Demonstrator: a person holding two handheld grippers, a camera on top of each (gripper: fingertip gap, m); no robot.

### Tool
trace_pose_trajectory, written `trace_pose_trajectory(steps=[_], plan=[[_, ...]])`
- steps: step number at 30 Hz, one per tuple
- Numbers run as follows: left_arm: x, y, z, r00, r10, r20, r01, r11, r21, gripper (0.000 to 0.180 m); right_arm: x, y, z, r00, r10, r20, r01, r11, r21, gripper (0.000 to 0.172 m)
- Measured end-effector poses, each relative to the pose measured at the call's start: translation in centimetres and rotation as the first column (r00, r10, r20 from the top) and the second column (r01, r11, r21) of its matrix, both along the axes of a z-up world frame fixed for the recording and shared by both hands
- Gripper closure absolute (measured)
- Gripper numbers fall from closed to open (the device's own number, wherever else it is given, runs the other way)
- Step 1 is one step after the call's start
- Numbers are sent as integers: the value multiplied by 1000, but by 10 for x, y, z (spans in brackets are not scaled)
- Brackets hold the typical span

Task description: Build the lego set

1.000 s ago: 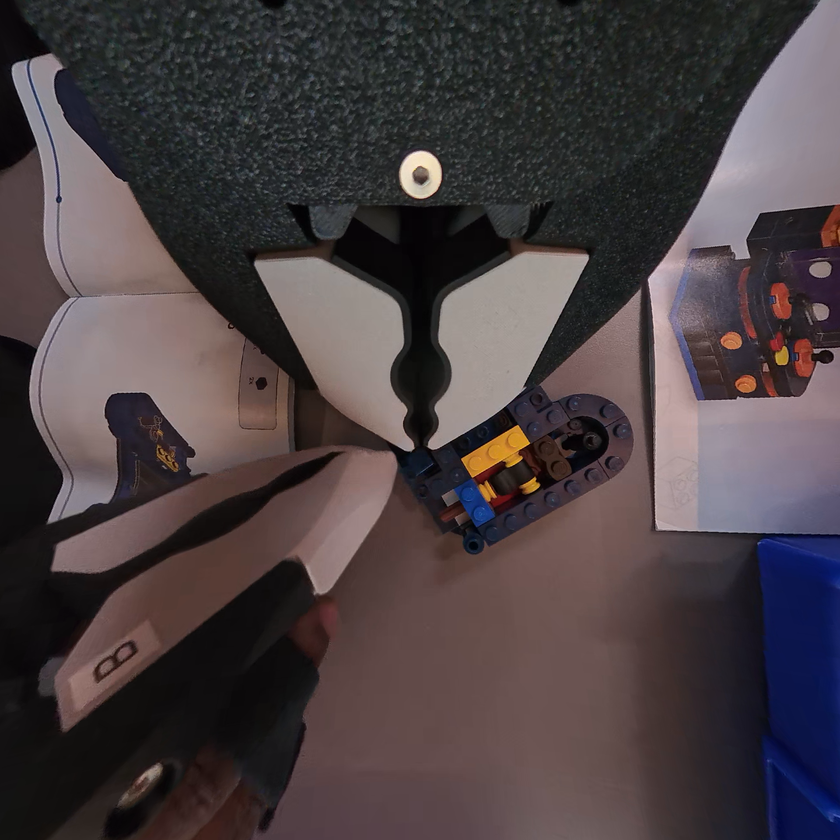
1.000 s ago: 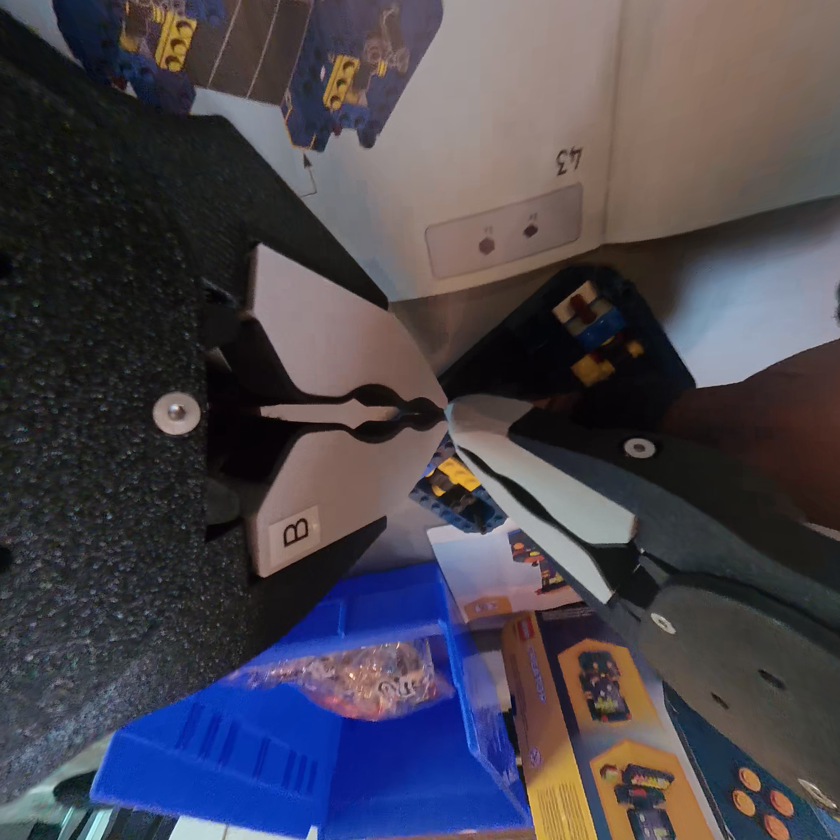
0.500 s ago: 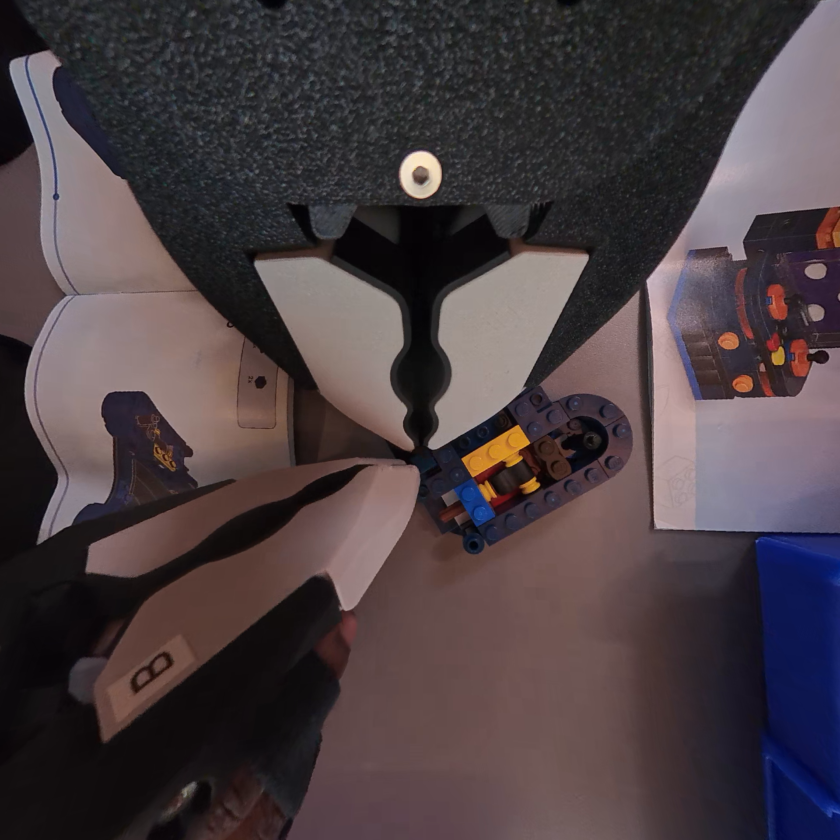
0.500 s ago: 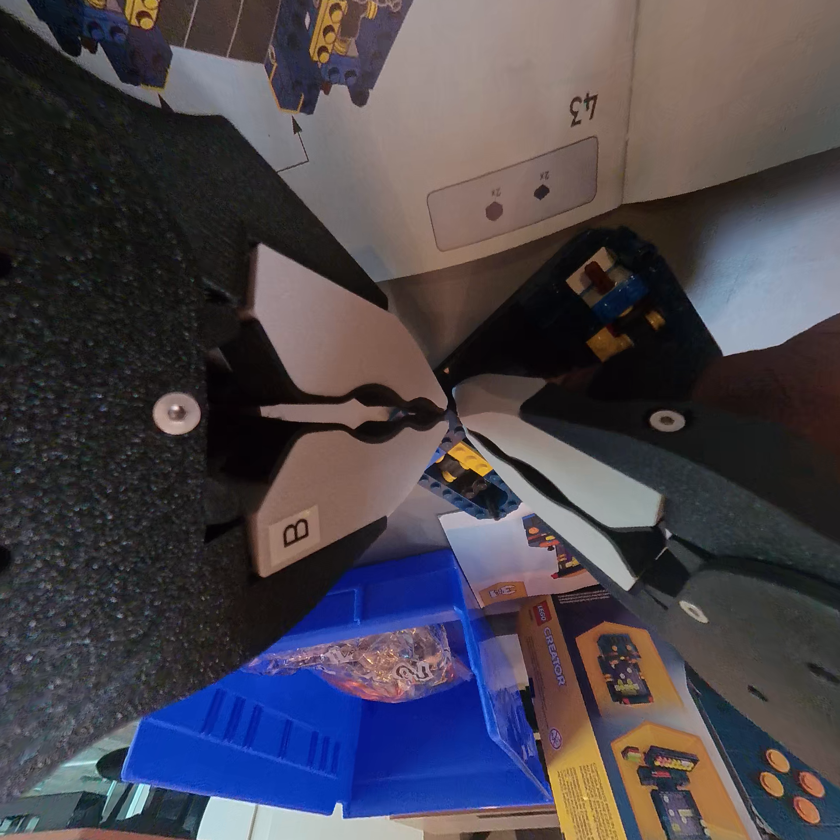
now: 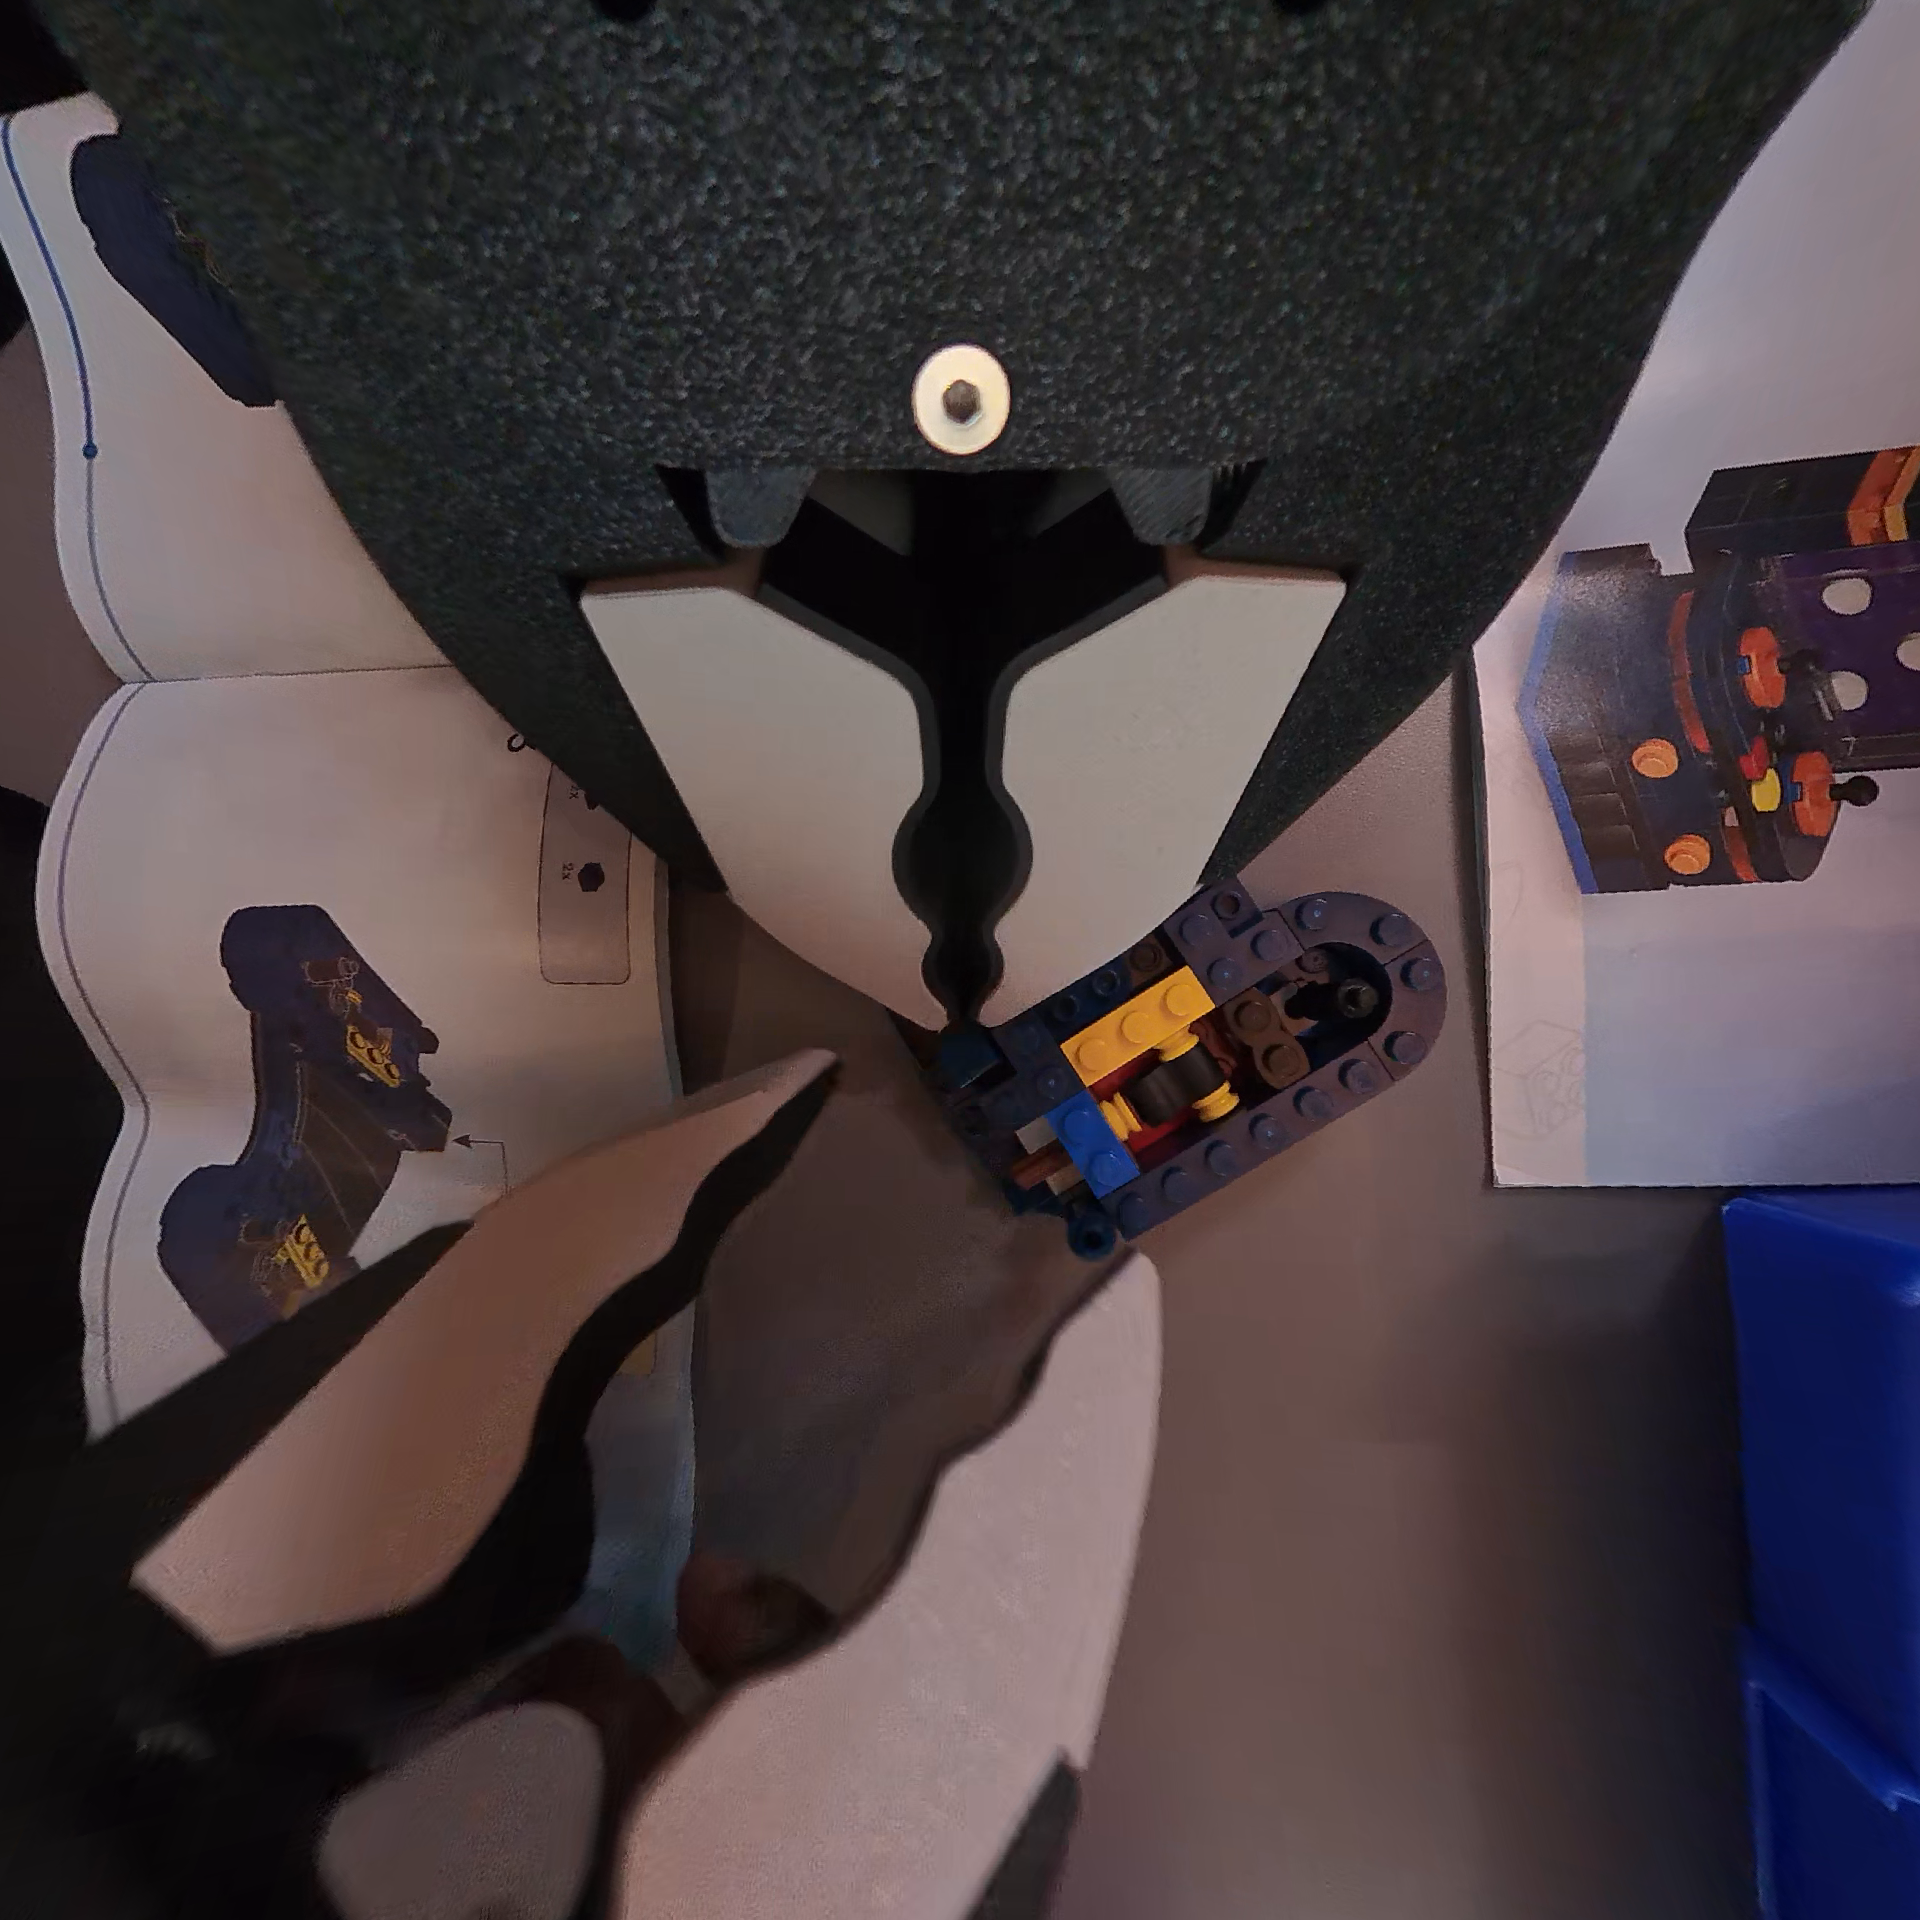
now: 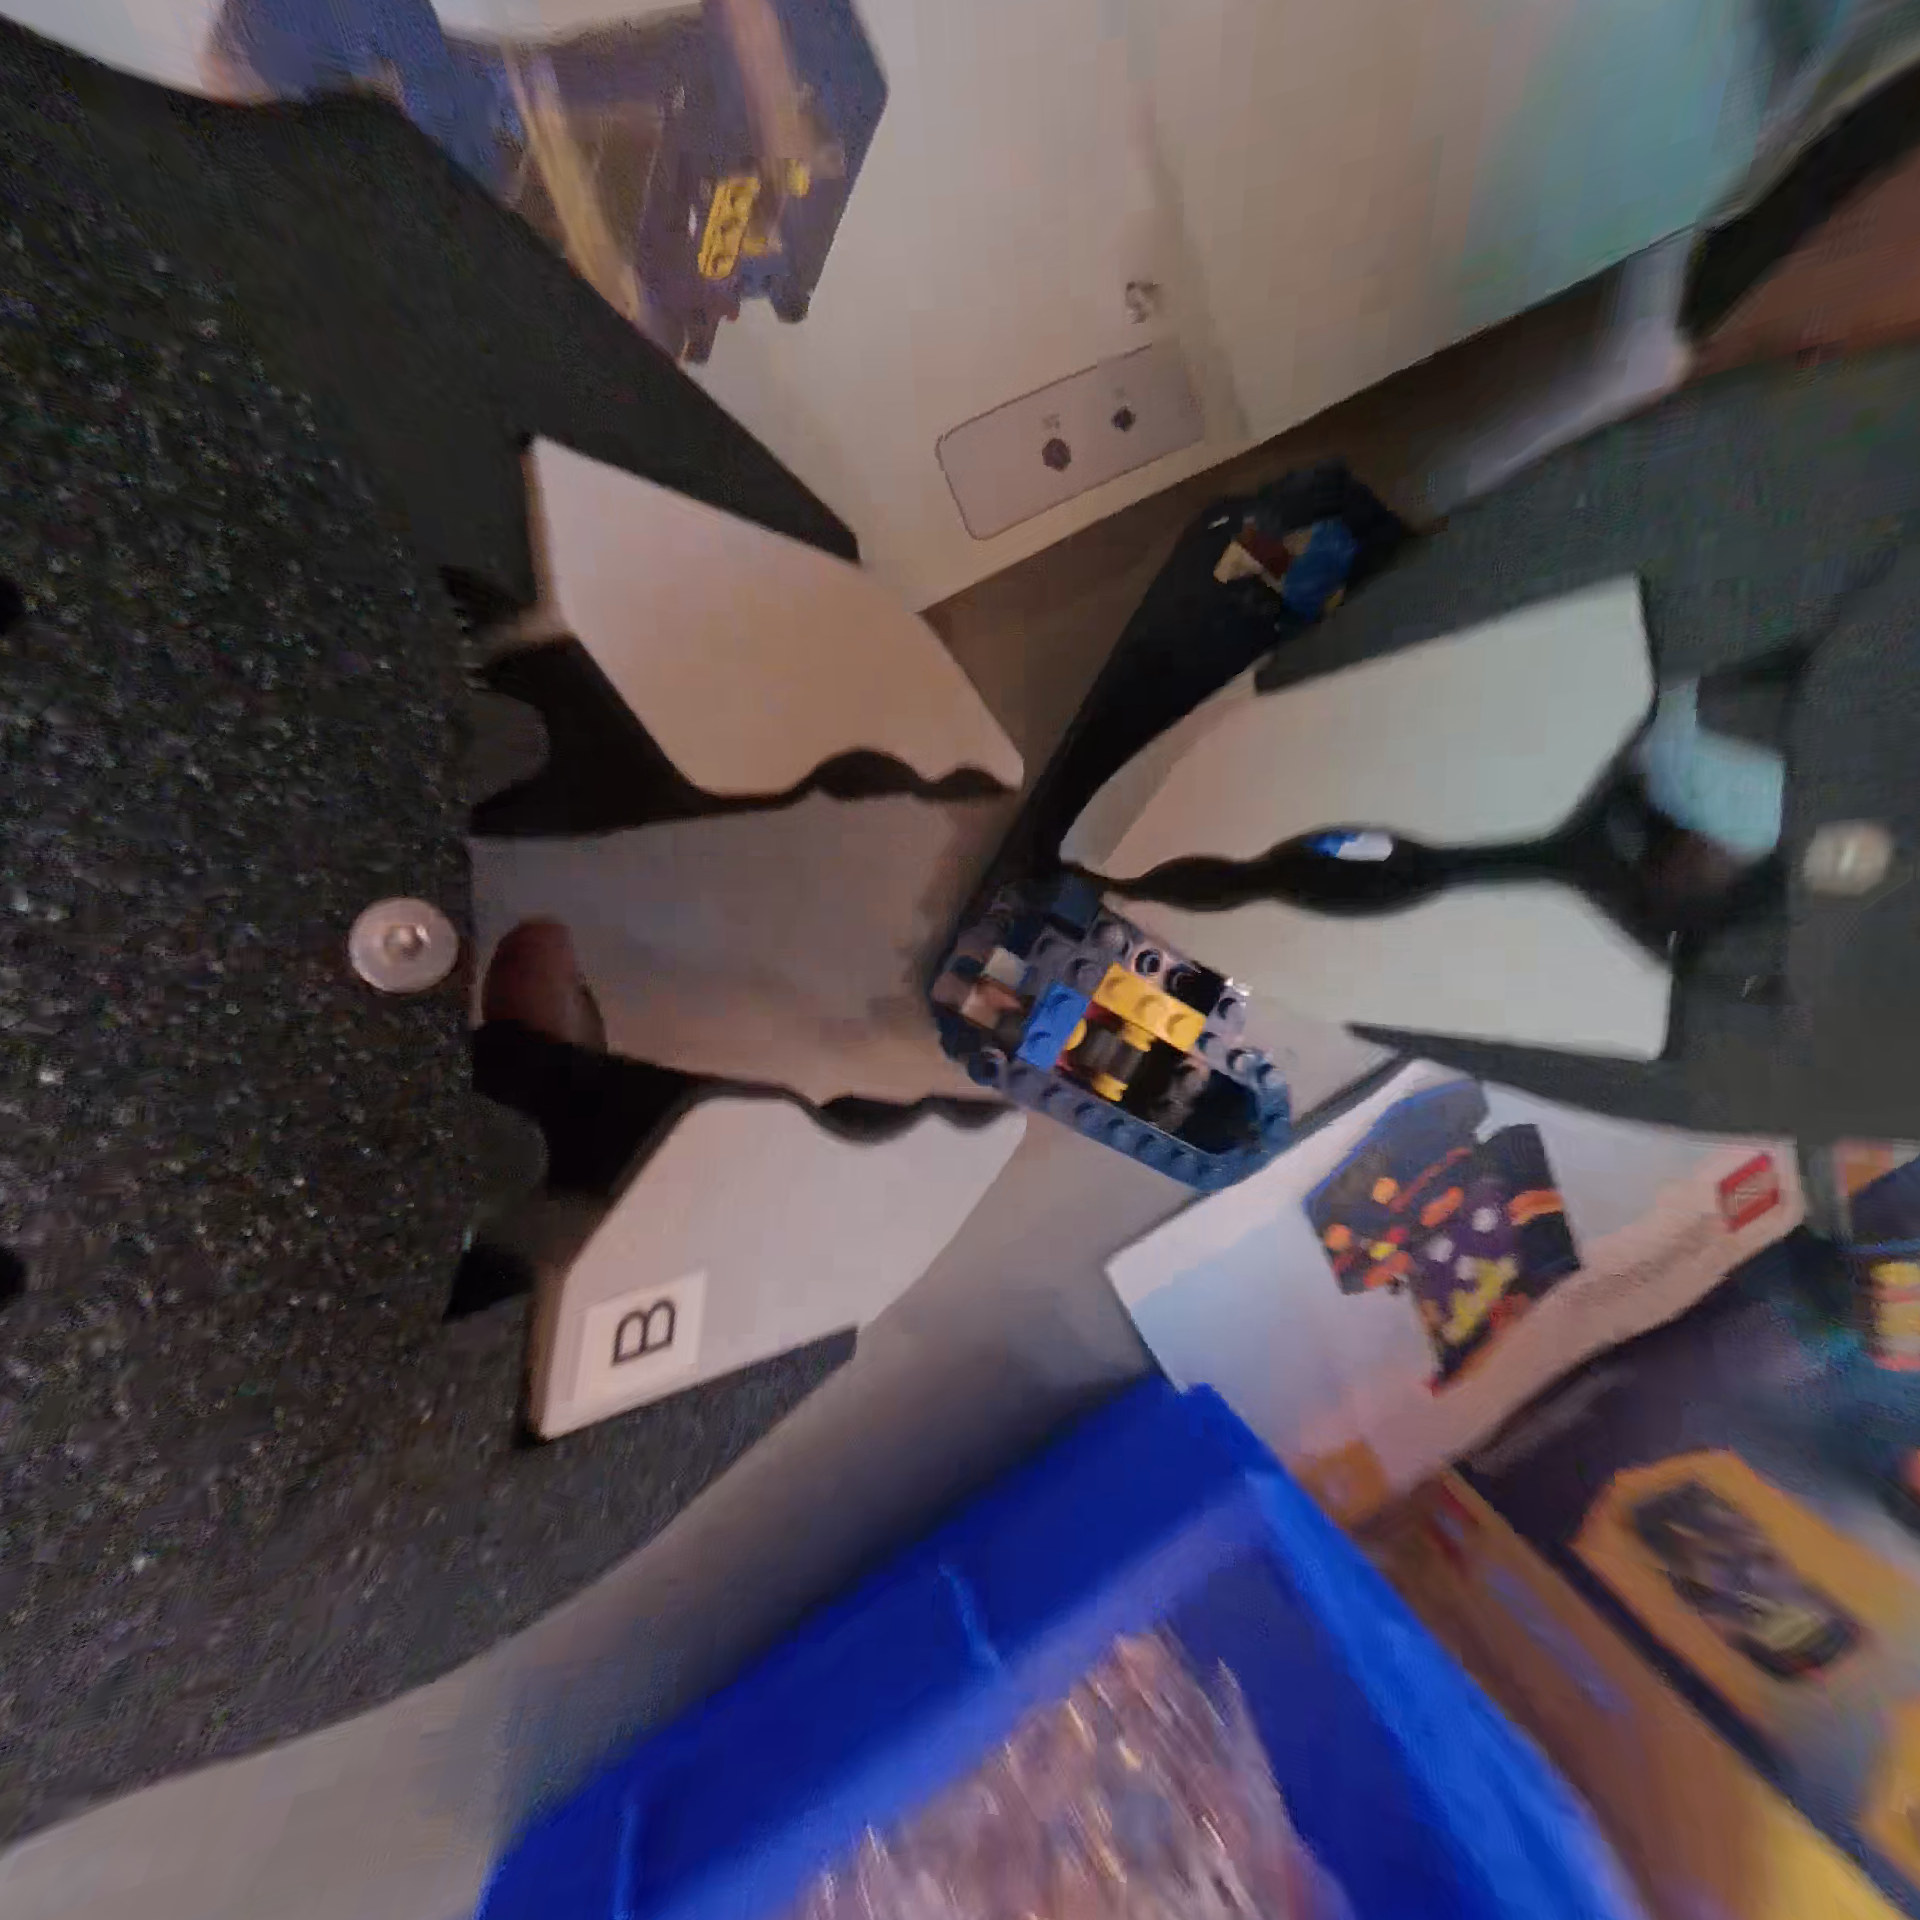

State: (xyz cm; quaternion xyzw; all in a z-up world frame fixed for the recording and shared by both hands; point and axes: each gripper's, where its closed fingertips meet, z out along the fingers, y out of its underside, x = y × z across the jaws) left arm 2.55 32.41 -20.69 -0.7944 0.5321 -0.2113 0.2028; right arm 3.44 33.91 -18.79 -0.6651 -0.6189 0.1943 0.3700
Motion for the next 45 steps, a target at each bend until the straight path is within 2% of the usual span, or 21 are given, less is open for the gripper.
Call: trace_pose_trajectory(steps=[2, 3, 5, 9, 16, 22, 27, 30, 33, 37, 45], plan=[[0, 0, 0, 1000, 2, 6, -2, 1000, -3, 180, 1, 0, -4, 999, -21, -49, 13, 986, -164, 98], [0, 0, 0, 1000, 3, 8, -3, 1000, -5, 180, 1, 2, -6, 997, -31, -66, 17, 979, -201, 94], [0, 0, 0, 1000, 5, 8, -5, 1000, -5, 180, 0, 2, -12, 997, -21, -68, 6, 978, -207, 100], [1, 0, 0, 1000, 8, 11, -8, 1000, -13, 180, -1, 3, -15, 999, 2, -44, -8, 992, -128, 118], [1, -1, 0, 1000, 14, 27, -13, 1000, -28, 180, 1, 3, -16, 999, -4, -52, -3, 991, -135, 120], [1, 0, 1, 999, 20, 35, -19, 999, -42, 180, 1, -1, -12, 994, -12, -109, -17, 964, -264, 115], [1, 0, 1, 999, 26, 32, -24, 999, -44, 180, 1, 4, -7, 976, -111, -187, 7, 875, -484, 125], [1, 0, 0, 999, 28, 33, -26, 999, -45, 180, 1, 7, -6, 967, -162, -199, 27, 834, -551, 129], [2, 0, 0, 999, 30, 37, -29, 998, -47, 180, -1, 6, -7, 969, -181, -169, 55, 824, -564, 124], [1, 0, 1, 999, 33, 39, -31, 998, -52, 180, -2, 8, -14, 973, -204, -106, 116, 834, -539, 126], [1, 0, 1, 999, 33, 38, -31, 998, -58, 180, -1, 10, -12, 960, -248, -129, 120, 783, -610, 131]])
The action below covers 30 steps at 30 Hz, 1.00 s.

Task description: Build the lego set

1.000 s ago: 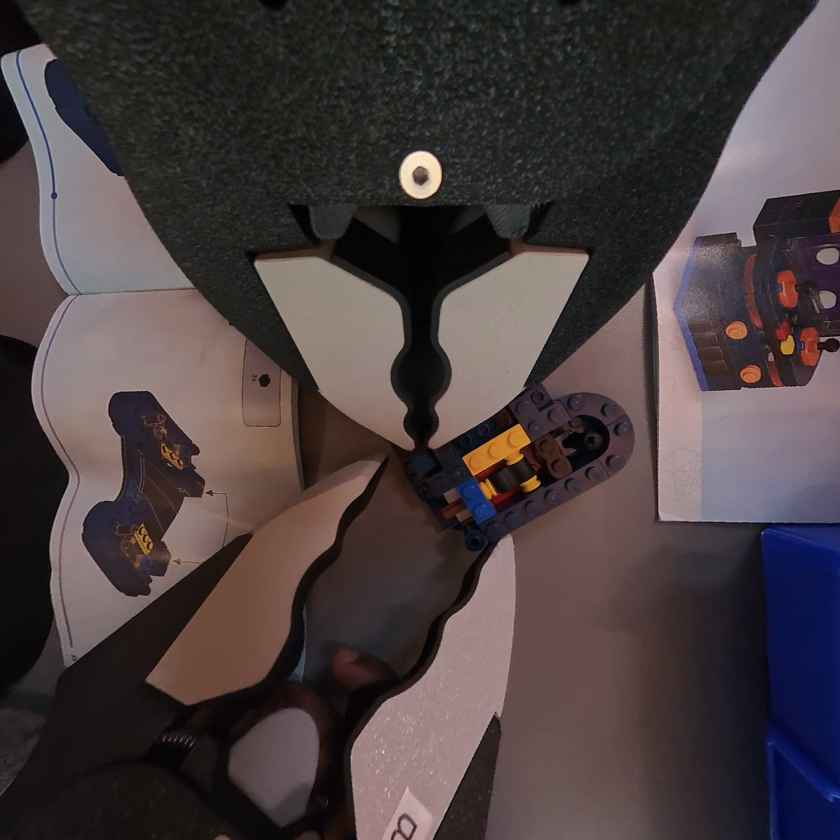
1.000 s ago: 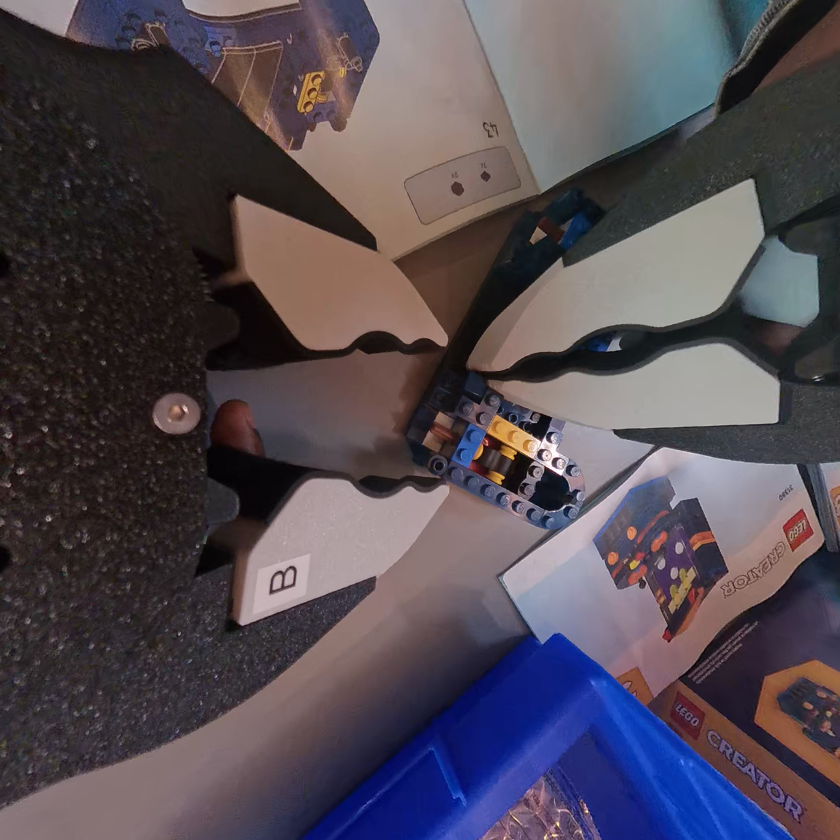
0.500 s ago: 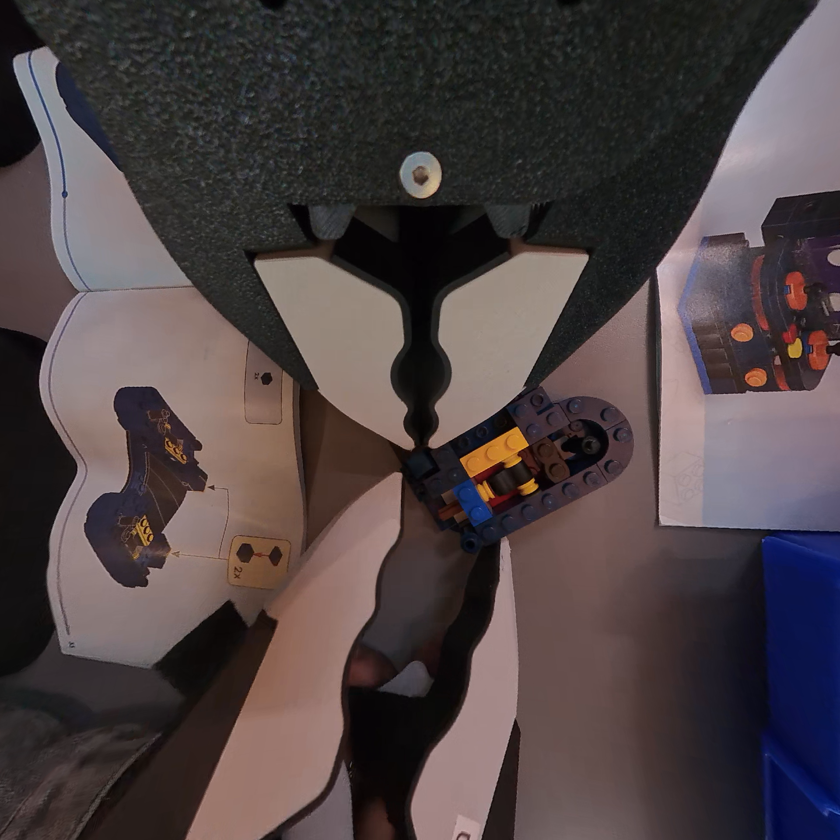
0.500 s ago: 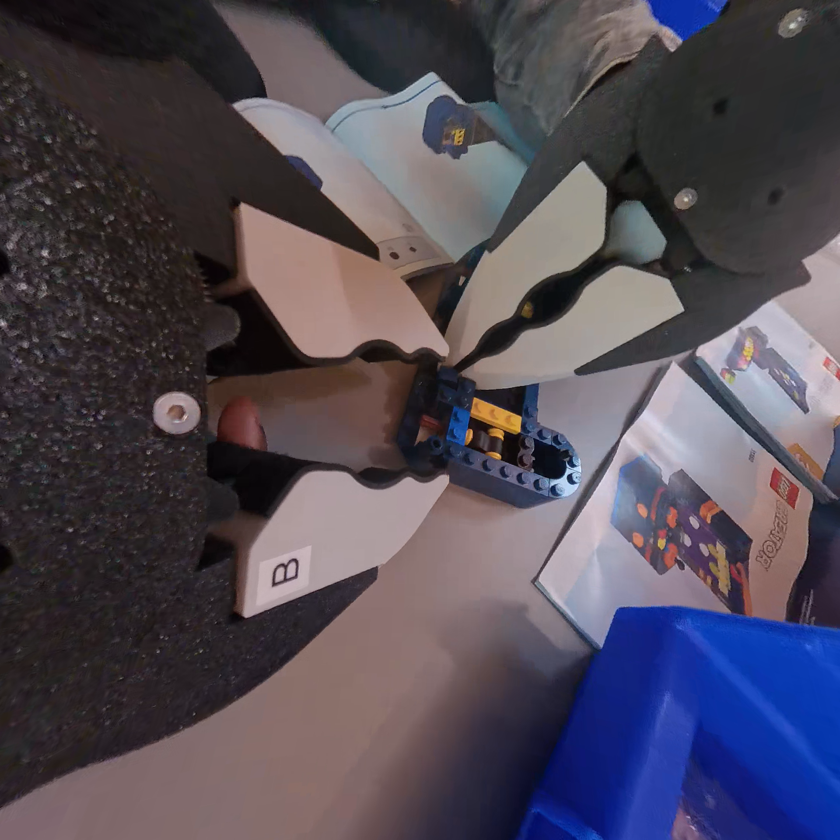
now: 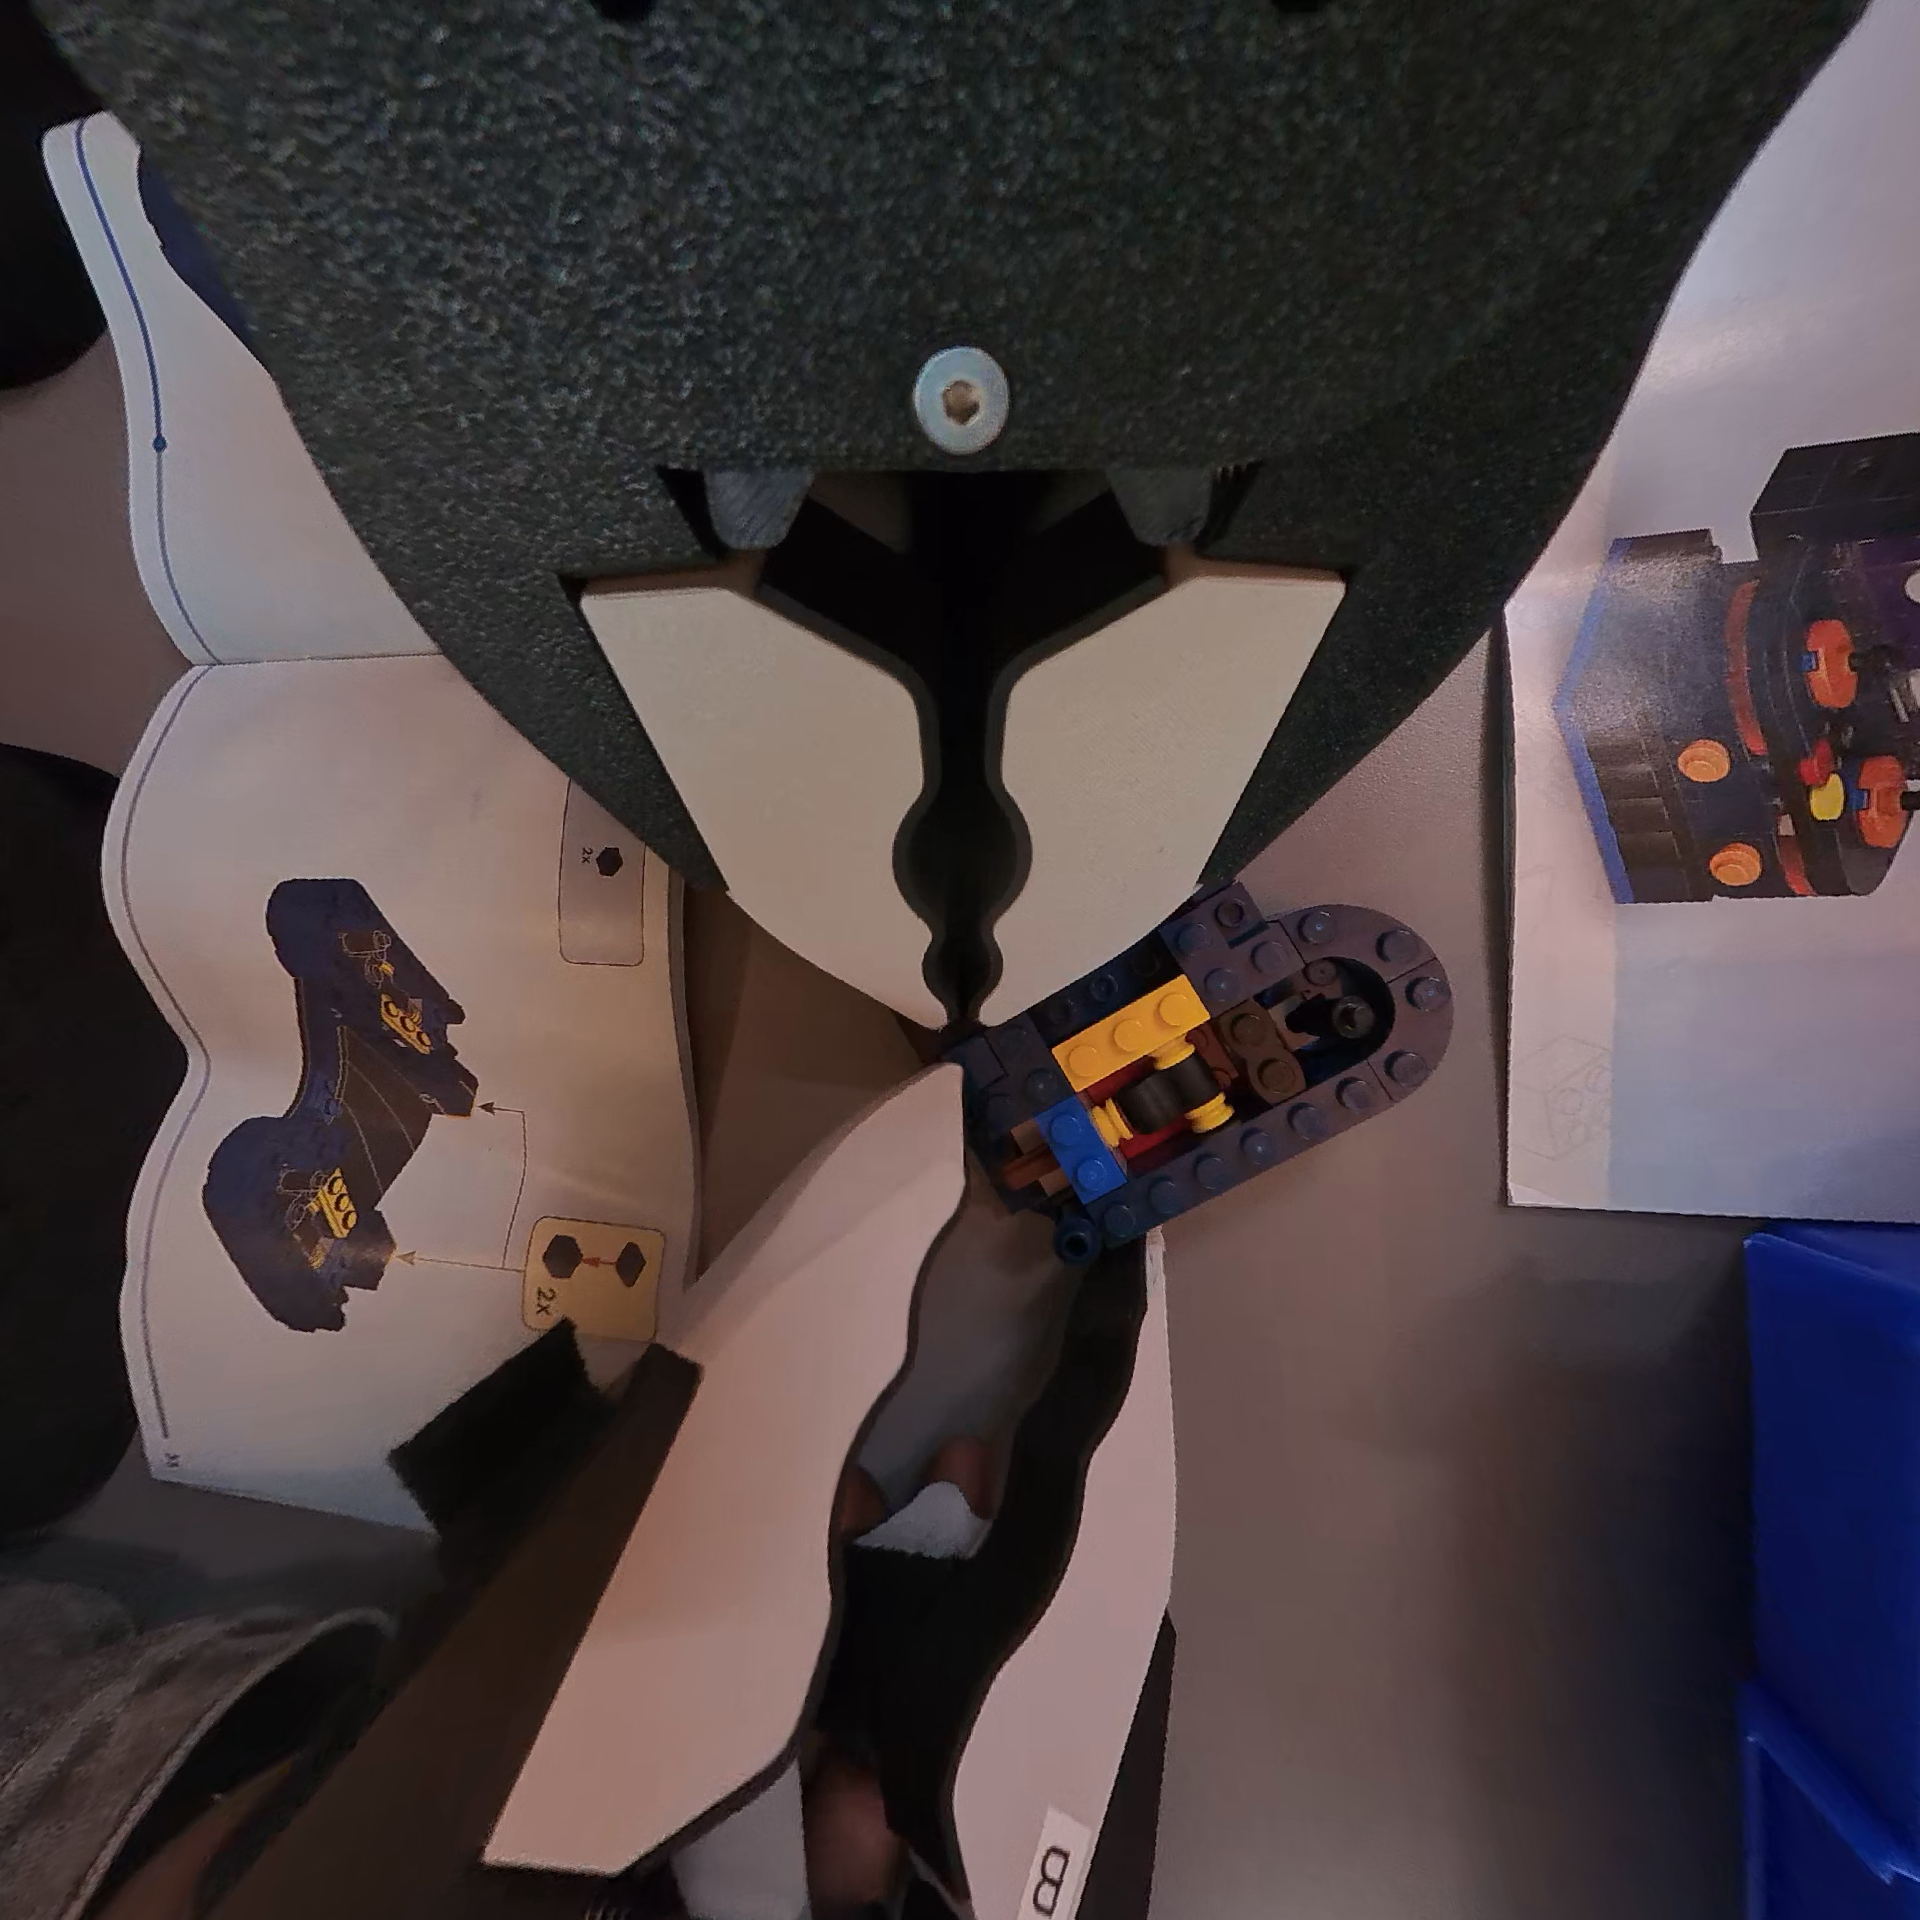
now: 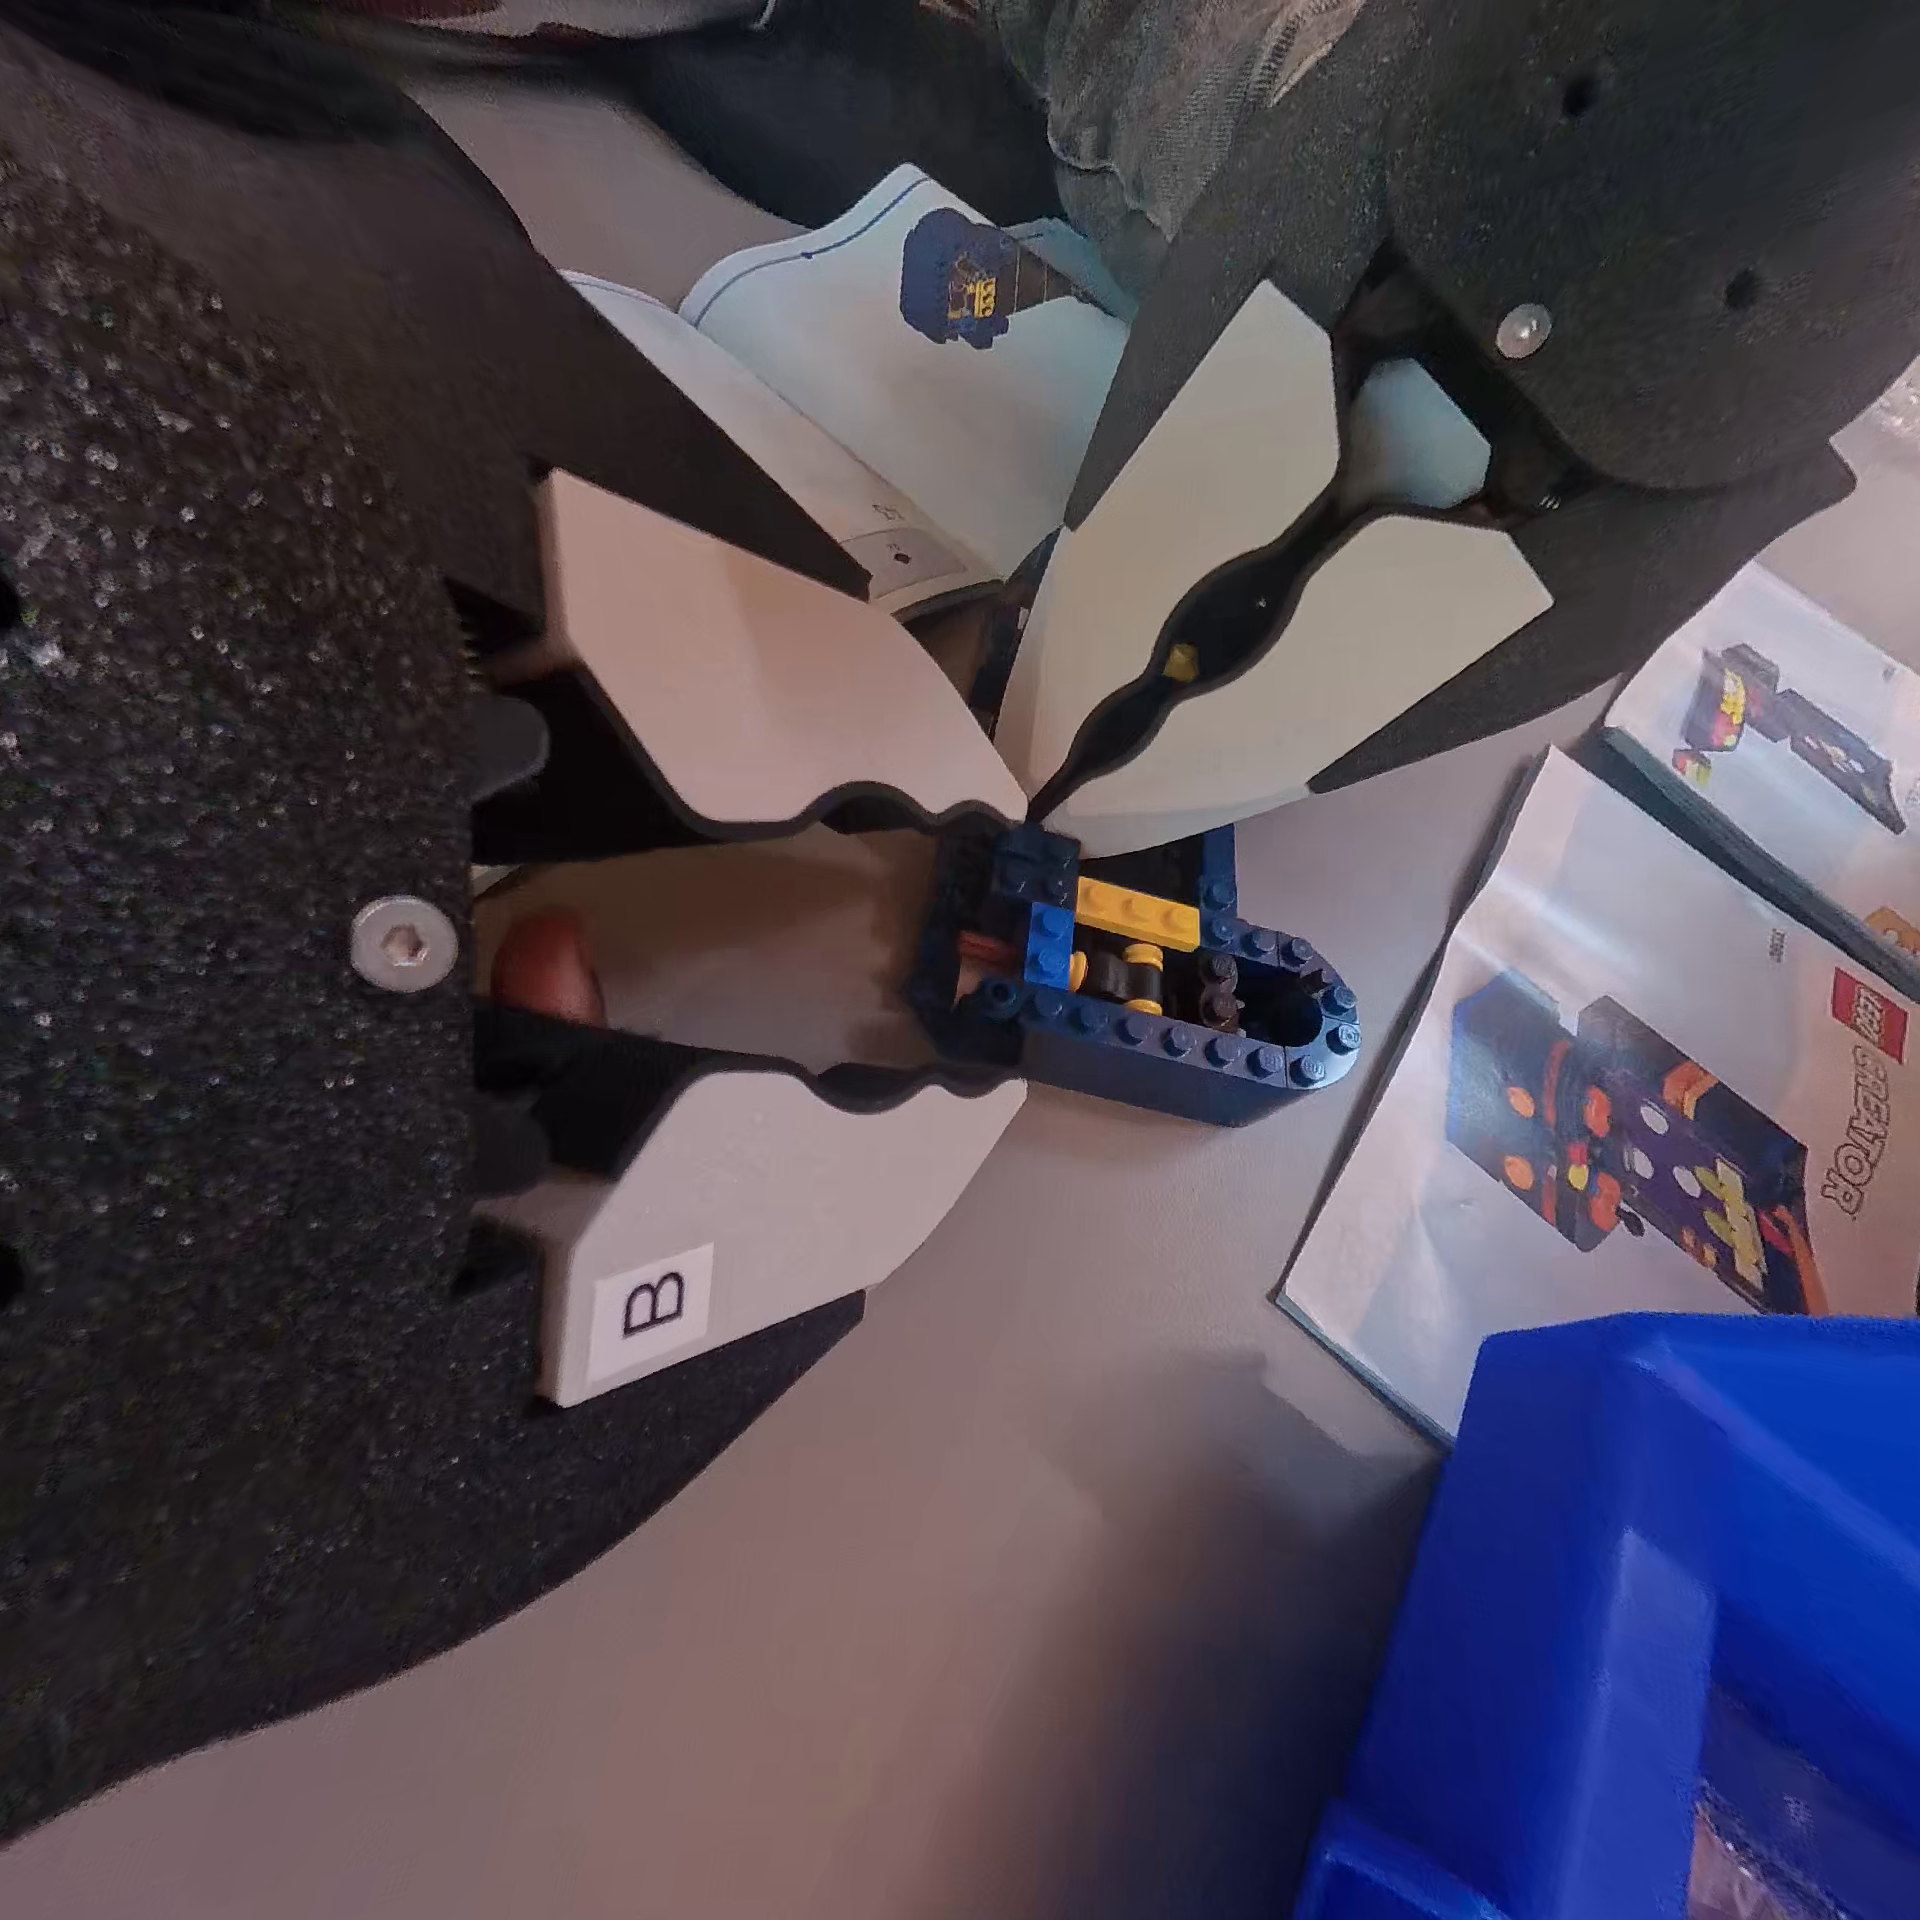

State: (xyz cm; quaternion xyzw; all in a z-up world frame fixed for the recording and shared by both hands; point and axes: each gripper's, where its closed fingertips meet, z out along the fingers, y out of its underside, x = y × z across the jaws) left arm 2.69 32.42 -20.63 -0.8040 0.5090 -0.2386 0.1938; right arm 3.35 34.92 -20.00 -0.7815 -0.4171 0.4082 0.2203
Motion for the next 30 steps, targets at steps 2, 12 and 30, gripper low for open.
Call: trace_pose_trajectory(steps=[2, 12, 30], plan=[[0, 0, 0, 1000, -1, 0, 1, 1000, 0, 180, 0, 0, 0, 1000, 5, 6, -5, 1000, 4, 131], [0, -1, 0, 1000, -5, -7, 5, 1000, -6, 180, 0, 1, 0, 1000, -7, 9, 7, 999, -46, 132], [0, -1, 0, 1000, -3, -6, 3, 1000, -16, 180, -2, 1, -1, 998, -25, 52, 26, 999, -23, 130]])
